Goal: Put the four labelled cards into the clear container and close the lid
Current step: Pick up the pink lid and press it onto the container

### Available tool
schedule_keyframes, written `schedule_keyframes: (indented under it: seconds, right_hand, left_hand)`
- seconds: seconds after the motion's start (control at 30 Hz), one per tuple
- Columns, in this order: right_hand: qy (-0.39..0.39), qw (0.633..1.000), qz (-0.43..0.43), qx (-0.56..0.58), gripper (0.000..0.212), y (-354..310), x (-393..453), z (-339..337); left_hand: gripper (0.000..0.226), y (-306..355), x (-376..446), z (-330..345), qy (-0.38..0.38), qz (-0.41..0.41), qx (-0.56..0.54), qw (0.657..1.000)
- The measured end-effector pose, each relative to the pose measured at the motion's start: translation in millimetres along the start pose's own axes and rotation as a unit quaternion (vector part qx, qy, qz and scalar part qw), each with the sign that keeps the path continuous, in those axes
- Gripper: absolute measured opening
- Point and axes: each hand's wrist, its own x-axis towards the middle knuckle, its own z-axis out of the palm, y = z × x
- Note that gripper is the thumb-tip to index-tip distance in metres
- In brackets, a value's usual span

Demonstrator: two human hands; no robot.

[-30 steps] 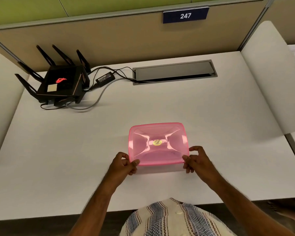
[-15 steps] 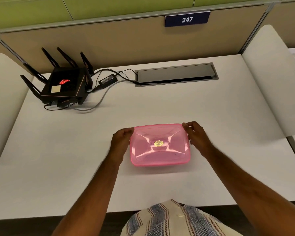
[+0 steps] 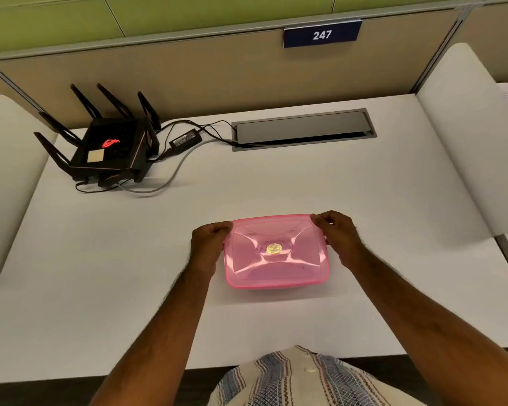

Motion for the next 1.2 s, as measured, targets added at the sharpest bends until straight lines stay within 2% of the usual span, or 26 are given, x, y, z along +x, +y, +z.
schedule_keyframes:
  seconds: [0.1, 0.23, 0.4, 0.57, 0.67, 1.2]
  right_hand:
    - [-0.006, 1.000, -0.009, -0.003, 0.028, 3, -5, -2]
    - [-0.022, 1.000, 0.003, -0.018, 0.032, 14, -19, -5]
    - [-0.075, 0.997, -0.020, 0.001, 0.025, 44, -49, -12]
    - [-0.090, 0.995, -0.030, 0.033, 0.037, 48, -63, -4]
    - [-0.103, 0.993, -0.037, 0.042, 0.037, 43, -60, -2]
    - [-0.064, 0.996, -0.052, 0.041, 0.044, -10, 11, -7]
  left_hand:
    - [0.012, -3, -1, -1, -0.004, 0.009, -0.002, 1.000]
    - [0.025, -10, -11, -7, -0.012, 0.004, 0.008, 1.000]
    - [0.009, -34, -34, -17, -0.049, -0.038, 0.029, 0.998]
    - [0.017, -38, -43, -10, -0.034, 0.003, 0.061, 0.998]
    - [0.021, -32, -41, -7, -0.035, 0.030, 0.076, 0.996]
    - [0.008, 26, 15, 35, -0.052, 0.030, 0.067, 0.996]
